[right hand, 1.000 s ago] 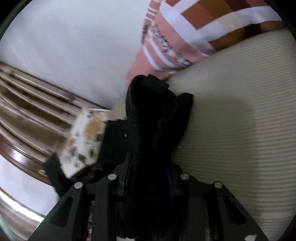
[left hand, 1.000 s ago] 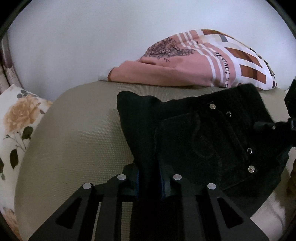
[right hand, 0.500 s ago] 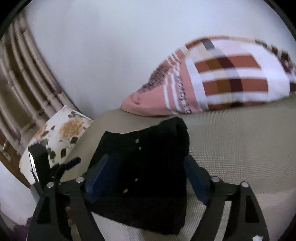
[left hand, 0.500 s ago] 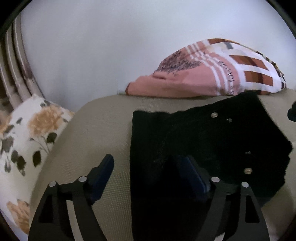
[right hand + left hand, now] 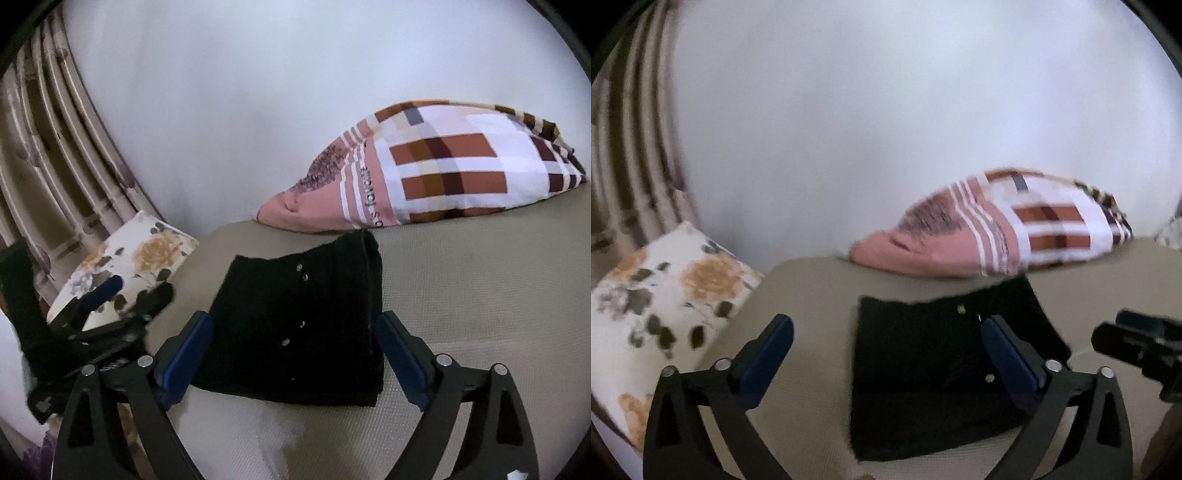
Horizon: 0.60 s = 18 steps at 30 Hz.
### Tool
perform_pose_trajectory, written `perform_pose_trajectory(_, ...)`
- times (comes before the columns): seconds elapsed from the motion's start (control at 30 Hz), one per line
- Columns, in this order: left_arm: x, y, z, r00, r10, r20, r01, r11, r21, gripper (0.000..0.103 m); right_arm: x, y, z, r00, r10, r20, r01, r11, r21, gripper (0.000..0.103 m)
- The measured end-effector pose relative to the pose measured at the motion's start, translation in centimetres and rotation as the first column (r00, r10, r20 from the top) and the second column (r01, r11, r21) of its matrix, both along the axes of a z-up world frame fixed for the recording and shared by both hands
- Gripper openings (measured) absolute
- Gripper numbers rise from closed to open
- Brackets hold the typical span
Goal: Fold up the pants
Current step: 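Lower the folded pants onto the ottoman and open both grippers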
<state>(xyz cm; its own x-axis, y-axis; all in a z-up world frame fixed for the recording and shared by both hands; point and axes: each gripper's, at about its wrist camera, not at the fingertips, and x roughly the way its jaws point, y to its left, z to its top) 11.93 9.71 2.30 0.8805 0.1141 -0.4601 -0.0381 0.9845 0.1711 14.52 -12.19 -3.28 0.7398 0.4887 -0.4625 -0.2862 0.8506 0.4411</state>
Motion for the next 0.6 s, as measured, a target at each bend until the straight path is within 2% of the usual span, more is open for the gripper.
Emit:
perform_pose_trajectory(0.07,-1.3,-0.1,1.6,0.999,0.039,0.033,-0.039,0.999,0.002,0.103,-0.9,-0.4,0.7,1.0,0.004,0.016,-0.004,1.0,0.014,0.091)
perform_pose_trajectory(0.13,-2.3,-0.1,3.0,0.999,-0.003,0.049,0.004,1.0,-0.028,0.103,-1.7,-0.7,1.4,1.0,-0.002,0.031,0.002,1.0,0.018,0.092)
perform_pose_trajectory(0.23,-3.0,-0.1,4.2,0.998,-0.047,0.031,0.049,0.996,-0.07,0.103,-3.1,-1.3,2.4,0.998,-0.003,0.057,0.002,1.0,0.026,0.094)
perform_pose_trajectory(0.33,-3.4,-0.5,5.0,0.998,-0.052,0.024,0.054,0.996,-0.068,0.103,-3.9,-1.5,3.1,0.997,-0.005,0.071,0.004,1.0,0.026,0.095)
perform_pose_trajectory(0.4,-3.8,-0.7,5.1,0.998,-0.056,0.033,0.058,0.996,-0.067,0.103,-4.3,-1.6,3.4,0.997,-0.009,0.077,0.007,1.0,0.024,0.096)
perform_pose_trajectory(0.53,-4.1,-1.3,4.4,0.999,0.0,0.032,0.0,1.0,-0.019,0.103,-4.9,-1.5,3.5,0.997,-0.011,0.073,0.009,1.0,0.025,0.098)
perform_pose_trajectory(0.6,-4.5,-1.1,4.1,1.0,0.002,0.03,-0.001,0.999,-0.035,0.103,-5.1,-1.3,3.5,0.998,-0.012,0.068,0.011,1.0,0.017,0.098)
